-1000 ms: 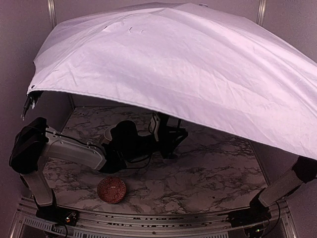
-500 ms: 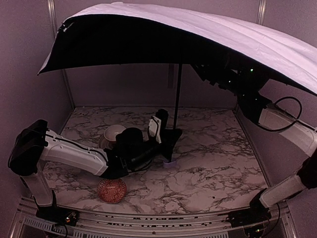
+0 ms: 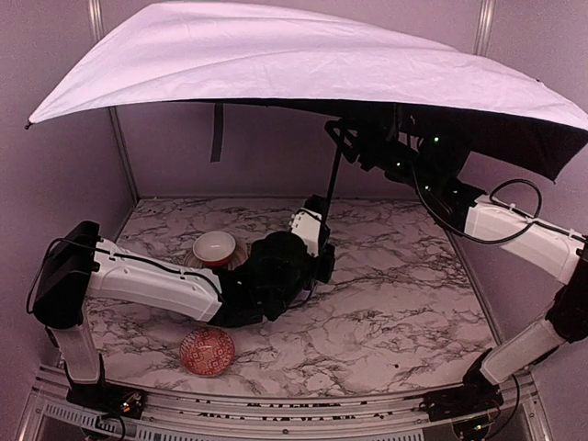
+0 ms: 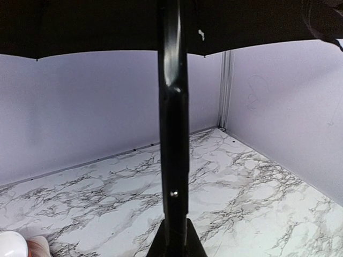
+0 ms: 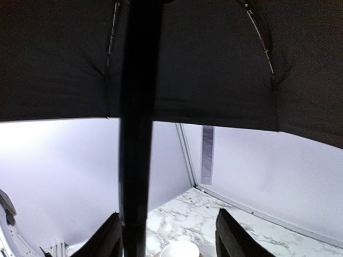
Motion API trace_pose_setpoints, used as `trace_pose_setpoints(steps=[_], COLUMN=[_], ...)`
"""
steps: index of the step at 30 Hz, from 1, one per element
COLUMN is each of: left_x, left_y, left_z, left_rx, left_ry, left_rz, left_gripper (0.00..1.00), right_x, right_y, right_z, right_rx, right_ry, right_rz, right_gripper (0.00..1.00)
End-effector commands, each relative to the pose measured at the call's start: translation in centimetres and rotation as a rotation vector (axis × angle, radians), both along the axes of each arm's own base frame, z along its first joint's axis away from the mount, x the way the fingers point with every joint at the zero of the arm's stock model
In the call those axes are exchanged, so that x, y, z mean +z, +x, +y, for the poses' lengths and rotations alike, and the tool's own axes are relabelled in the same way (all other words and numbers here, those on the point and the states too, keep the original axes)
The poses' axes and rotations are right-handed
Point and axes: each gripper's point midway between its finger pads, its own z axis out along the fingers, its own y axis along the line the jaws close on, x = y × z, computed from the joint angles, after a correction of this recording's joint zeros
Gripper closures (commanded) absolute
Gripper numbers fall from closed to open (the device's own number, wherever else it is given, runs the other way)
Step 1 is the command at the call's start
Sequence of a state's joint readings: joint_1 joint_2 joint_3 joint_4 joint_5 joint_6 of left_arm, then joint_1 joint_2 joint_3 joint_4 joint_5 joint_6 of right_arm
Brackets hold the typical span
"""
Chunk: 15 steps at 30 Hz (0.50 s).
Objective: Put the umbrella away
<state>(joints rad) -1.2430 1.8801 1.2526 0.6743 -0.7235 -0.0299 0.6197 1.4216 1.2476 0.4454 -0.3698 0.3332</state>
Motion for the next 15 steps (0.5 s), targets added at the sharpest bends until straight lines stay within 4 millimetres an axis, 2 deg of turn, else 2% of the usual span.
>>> trace_pose_setpoints(steps=[1,4,6,7,8,9,10,13,15], left_x=[1.7,1.5,1.3,1.3,1.3,1.3,1.2,1.1,1.3], left_y=[0.2,0.0,-0.4,-0.6,-0.9,-1.3,-1.8,-3.4,-3.8], left_z=[0.1,-0.1,-0.3,-0.5,-0.6,-0.8,-1.0,-1.4,-1.3], left_rx=[0.044,0.025,-0.007,-0.029,-0.059,-0.096,-0.144,-0.330,-0.423], left_ry=[-0.009,-0.001,0.005,0.007,0.006,0.007,0.007,-0.019,-0.060], left_rz=[-0.026,-0.023,-0.022,-0.021,-0.019,-0.018,-0.014,0.010,0.045], left_gripper=[1.00,1.00,0.99,0.86,0.67,0.53,0.44,0.32,0.30], right_x=[-0.3,-0.2,0.0,0.2,0.5,0.8,1.2,2.6,3.4], right_y=[0.7,0.7,0.7,0.6,0.5,0.2,0.0,-1.5,-2.7], right_z=[0.0,0.0,-0.2,-0.3,-0.4,-0.4,-0.6,-1.3,-1.6], right_rx=[-0.042,-0.037,-0.044,-0.045,-0.038,-0.015,0.005,0.106,0.182], right_ry=[-0.012,-0.017,-0.016,-0.015,-0.011,-0.008,0.000,0.032,0.046], right_rz=[0.008,0.013,0.016,0.017,0.017,0.014,0.015,-0.002,-0.022], right_gripper=[0.64,0.88,0.99,1.00,1.00,1.00,1.00,1.00,1.00])
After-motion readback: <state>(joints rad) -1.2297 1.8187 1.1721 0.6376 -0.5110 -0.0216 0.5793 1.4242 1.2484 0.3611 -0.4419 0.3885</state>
